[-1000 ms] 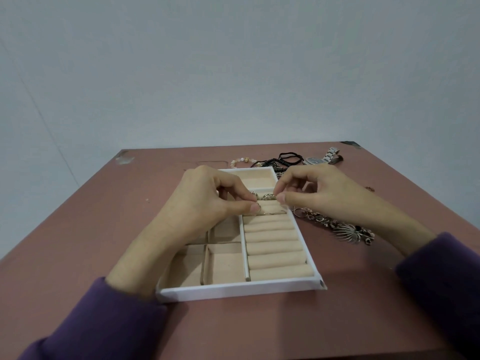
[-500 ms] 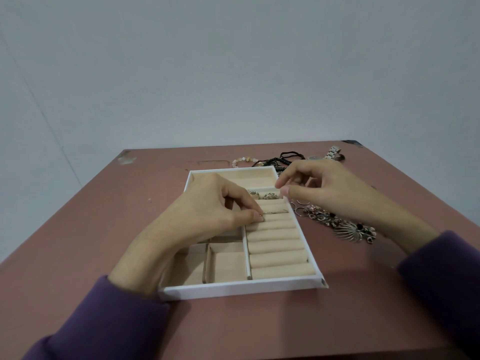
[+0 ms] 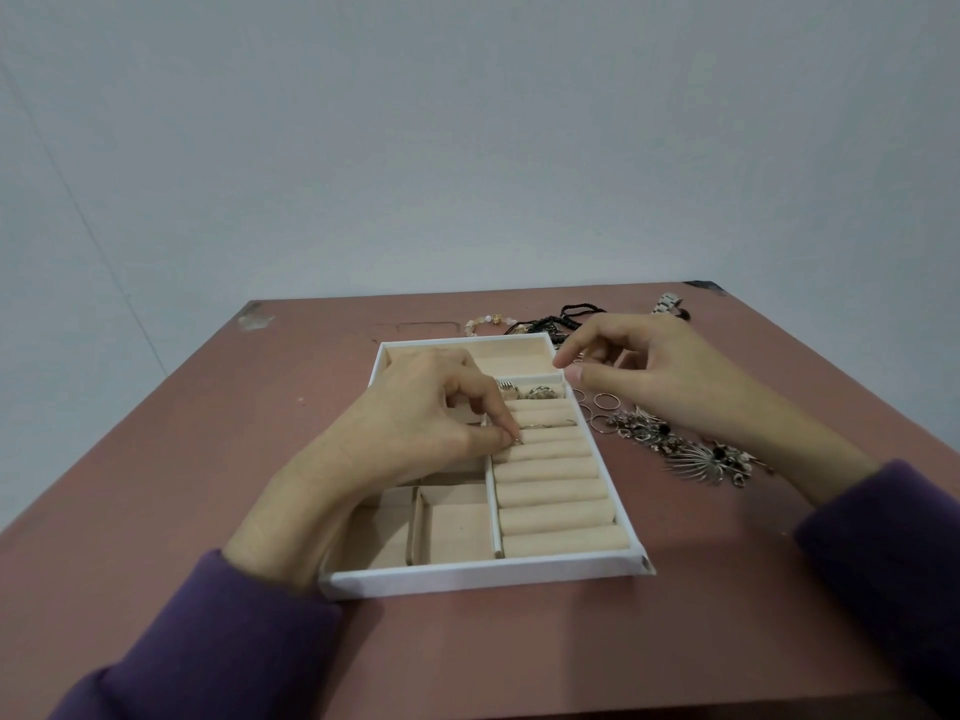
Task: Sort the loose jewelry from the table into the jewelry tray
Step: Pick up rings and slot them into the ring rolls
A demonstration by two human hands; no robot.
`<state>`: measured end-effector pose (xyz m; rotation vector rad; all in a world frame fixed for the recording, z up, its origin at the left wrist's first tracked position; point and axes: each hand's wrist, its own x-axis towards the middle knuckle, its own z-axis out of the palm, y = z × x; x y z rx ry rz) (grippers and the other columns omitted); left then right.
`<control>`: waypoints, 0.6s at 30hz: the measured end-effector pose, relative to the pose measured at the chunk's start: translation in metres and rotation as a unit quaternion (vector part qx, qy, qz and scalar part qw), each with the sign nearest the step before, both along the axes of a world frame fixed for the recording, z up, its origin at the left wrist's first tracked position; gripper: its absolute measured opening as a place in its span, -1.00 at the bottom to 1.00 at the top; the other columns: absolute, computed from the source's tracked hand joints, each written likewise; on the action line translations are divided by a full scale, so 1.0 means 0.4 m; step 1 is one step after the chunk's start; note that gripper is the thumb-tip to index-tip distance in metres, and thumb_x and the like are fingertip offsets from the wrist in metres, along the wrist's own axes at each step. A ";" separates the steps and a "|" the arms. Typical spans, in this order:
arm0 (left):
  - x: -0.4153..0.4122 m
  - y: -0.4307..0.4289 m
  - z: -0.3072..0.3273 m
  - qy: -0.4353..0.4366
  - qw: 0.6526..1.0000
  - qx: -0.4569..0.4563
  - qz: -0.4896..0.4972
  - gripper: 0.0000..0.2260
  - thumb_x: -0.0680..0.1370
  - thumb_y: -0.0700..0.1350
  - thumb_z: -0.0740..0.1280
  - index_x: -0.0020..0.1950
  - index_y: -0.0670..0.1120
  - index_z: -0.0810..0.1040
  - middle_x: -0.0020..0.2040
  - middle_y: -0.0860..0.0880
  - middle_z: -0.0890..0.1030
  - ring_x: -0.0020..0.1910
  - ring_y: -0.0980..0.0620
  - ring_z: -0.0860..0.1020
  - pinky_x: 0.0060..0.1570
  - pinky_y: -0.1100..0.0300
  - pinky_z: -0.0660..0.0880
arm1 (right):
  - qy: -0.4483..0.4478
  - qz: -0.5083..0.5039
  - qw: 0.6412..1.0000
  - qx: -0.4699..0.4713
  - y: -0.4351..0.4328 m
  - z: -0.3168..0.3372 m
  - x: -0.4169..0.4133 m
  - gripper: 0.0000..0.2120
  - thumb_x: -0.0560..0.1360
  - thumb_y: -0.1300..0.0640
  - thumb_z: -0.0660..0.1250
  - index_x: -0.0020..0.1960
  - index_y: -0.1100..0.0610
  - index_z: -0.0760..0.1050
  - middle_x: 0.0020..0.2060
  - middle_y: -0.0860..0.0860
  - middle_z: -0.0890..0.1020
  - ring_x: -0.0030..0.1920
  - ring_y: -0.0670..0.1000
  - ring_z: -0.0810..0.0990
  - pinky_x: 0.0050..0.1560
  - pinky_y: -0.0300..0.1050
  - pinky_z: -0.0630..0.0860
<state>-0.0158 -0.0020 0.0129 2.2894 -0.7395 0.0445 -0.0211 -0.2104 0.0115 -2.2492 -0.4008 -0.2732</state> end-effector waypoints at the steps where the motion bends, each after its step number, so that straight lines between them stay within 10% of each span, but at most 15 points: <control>1: 0.000 0.000 0.000 0.000 1.000 0.002 0.002 -0.84 0.35 -0.14 0.47 -0.33 0.15 0.66 -0.14 -0.02 0.57 -0.14 0.03 0.48 -0.23 0.34 0.33 | -0.001 -0.001 1.000 0.000 0.000 0.001 0.000 -0.92 0.44 0.14 0.38 -0.13 -0.02 0.60 -0.35 -0.09 0.53 -0.42 -0.20 0.43 -0.32 -0.40 0.37; 18: -0.009 -0.050 0.019 0.000 0.999 -0.051 0.006 -0.93 0.46 -0.10 0.39 -0.18 0.02 0.67 -0.32 0.12 0.59 -0.32 0.25 0.43 -0.28 0.38 0.31 | -0.002 -0.082 0.994 -0.070 -0.060 0.002 0.024 -0.93 0.43 0.18 0.39 -0.16 0.04 0.63 -0.29 -0.05 0.62 -0.35 -0.22 0.49 -0.33 -0.46 0.38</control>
